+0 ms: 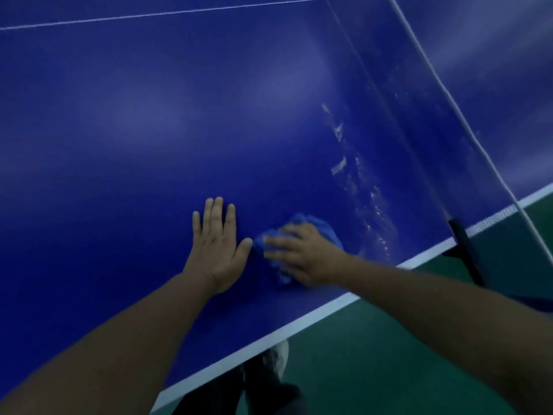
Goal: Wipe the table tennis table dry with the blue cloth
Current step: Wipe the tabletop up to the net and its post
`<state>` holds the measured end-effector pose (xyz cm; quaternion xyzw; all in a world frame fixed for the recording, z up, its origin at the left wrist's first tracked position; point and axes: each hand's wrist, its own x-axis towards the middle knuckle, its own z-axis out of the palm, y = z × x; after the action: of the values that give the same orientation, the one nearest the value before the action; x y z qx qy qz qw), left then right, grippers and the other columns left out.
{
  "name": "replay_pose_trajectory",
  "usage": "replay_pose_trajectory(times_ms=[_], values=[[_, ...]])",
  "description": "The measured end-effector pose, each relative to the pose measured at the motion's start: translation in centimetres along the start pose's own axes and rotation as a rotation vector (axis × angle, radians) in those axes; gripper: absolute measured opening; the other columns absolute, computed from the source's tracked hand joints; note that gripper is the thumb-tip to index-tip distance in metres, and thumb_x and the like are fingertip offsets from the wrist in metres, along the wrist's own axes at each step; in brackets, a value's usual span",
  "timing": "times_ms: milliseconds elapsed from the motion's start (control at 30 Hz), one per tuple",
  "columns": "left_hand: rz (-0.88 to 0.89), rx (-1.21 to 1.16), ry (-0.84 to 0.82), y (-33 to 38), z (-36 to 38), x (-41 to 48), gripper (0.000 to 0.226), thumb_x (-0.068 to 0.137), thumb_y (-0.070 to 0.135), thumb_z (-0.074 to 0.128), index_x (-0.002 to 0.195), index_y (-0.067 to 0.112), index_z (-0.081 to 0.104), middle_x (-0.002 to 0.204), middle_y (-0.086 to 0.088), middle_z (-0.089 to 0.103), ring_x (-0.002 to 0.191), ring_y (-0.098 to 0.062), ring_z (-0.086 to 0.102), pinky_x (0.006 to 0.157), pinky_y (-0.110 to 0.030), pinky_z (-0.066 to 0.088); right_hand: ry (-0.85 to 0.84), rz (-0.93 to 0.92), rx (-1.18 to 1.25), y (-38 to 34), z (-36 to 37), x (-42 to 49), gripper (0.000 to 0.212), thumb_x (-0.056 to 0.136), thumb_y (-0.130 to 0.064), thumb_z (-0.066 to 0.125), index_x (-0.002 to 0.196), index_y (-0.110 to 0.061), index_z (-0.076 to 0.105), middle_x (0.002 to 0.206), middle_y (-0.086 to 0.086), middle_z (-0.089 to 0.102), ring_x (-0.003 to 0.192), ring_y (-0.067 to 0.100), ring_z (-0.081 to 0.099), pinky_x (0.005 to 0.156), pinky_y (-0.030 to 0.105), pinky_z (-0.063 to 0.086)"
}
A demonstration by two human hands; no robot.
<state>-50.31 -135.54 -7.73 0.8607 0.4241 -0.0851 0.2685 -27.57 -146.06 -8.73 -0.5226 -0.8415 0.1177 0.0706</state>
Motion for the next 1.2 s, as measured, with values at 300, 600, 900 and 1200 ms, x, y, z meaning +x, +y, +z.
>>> replay_pose_trajectory(times_ms=[300,600,900,1200], values=[[0.157,0.045,0.03,2.0,1.9,-3.4,0.085,0.091,0.059,0.004,0.158,0.008,-0.005,0.164,-0.013,-0.022,0.148,-0.021,-0.032,0.119,-0.04,-0.023,0.381,1.366,0.049,-3.6,-1.7,-19.8,0.05,0.098,-0.06,0.04,0.128,-0.028,0.064,0.133,0.001,0.058,0.111,0.029,0.061,0.091,0.045,0.054],[0.127,0.044,0.141,4.1,4.5,-4.4,0.078,0.096,0.051,0.015,0.159,0.005,0.011,0.166,-0.015,-0.001,0.154,-0.025,-0.01,0.123,-0.042,-0.013,0.579,1.165,-0.061,-11.7,0.5,-5.6,0.041,0.101,-0.042,0.044,0.123,-0.02,0.07,0.137,0.01,0.059,0.118,0.033,0.048,0.098,0.046,0.04],[0.254,0.209,0.093,4.0,3.9,-3.2,0.081,0.094,0.054,0.016,0.158,0.004,0.017,0.166,-0.017,0.002,0.154,-0.027,-0.008,0.124,-0.044,-0.009,0.339,1.447,-0.029,-6.1,1.4,-9.7,0.042,0.101,-0.027,0.037,0.139,-0.028,0.055,0.148,-0.001,0.047,0.118,0.029,0.052,0.087,0.041,0.044],[0.295,0.227,0.018,5.1,3.4,-0.5,0.084,0.093,0.057,0.006,0.159,0.006,0.007,0.166,-0.015,-0.007,0.152,-0.025,-0.018,0.124,-0.045,-0.01,0.539,1.522,-0.007,-3.9,-2.6,-10.2,0.034,0.104,-0.024,0.042,0.132,-0.021,0.061,0.149,0.002,0.048,0.117,0.024,0.045,0.096,0.026,0.033]])
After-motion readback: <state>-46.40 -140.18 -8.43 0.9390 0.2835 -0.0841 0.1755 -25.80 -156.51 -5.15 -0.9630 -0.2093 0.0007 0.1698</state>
